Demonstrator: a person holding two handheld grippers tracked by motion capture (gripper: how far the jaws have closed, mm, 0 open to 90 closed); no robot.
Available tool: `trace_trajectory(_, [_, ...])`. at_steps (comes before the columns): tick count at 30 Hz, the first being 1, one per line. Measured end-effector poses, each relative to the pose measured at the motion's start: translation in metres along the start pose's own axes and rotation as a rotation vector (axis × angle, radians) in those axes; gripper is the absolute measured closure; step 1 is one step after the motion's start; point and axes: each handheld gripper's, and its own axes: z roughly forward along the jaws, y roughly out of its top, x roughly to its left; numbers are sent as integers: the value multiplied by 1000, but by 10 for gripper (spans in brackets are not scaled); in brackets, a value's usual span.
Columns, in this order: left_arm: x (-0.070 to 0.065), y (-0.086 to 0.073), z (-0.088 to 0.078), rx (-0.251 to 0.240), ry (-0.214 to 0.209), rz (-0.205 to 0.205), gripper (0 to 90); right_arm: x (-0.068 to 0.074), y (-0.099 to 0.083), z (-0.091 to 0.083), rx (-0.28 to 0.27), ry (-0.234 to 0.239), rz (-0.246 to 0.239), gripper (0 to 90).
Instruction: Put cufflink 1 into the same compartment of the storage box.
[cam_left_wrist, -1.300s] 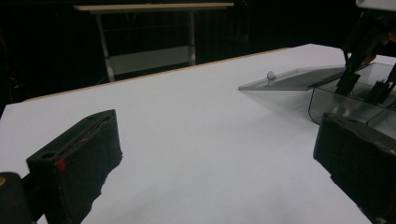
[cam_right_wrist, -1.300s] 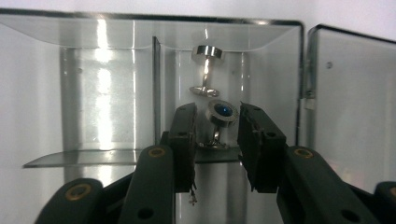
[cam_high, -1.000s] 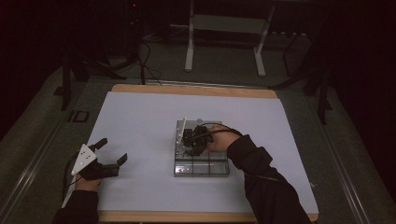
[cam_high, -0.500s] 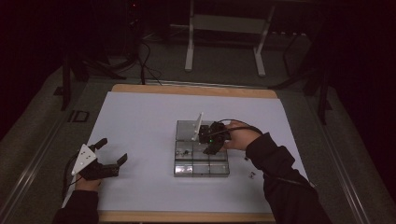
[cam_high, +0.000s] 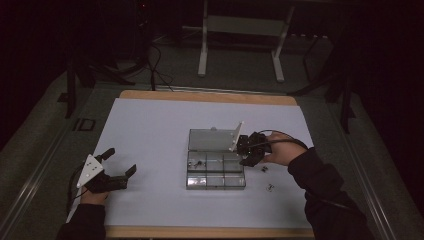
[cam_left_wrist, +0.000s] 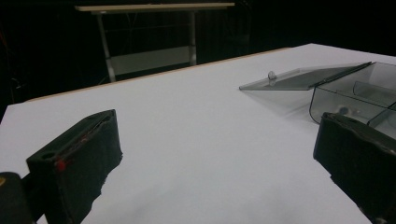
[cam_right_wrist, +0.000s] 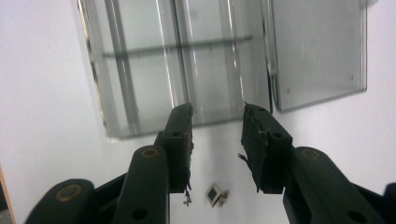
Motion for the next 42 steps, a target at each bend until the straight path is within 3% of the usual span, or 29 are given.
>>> trace_trajectory(10, [0,0,0,-1,2,1,16,6,-36,-4,5,-19,60,642])
trace_trajectory(20, [0,0,0,0,1,0,16,8,-69,8,28,-4,148,657])
trace_trajectory(29, [0,0,0,0,2,1,17,27,-83,17,44,25,174,657])
trace_trajectory(34, [0,0,0,0,2,0,17,43,-91,28,58,63,199,649])
trace_trajectory(42, [0,0,0,0,3,0,16,49,-99,43,86,70,217,641])
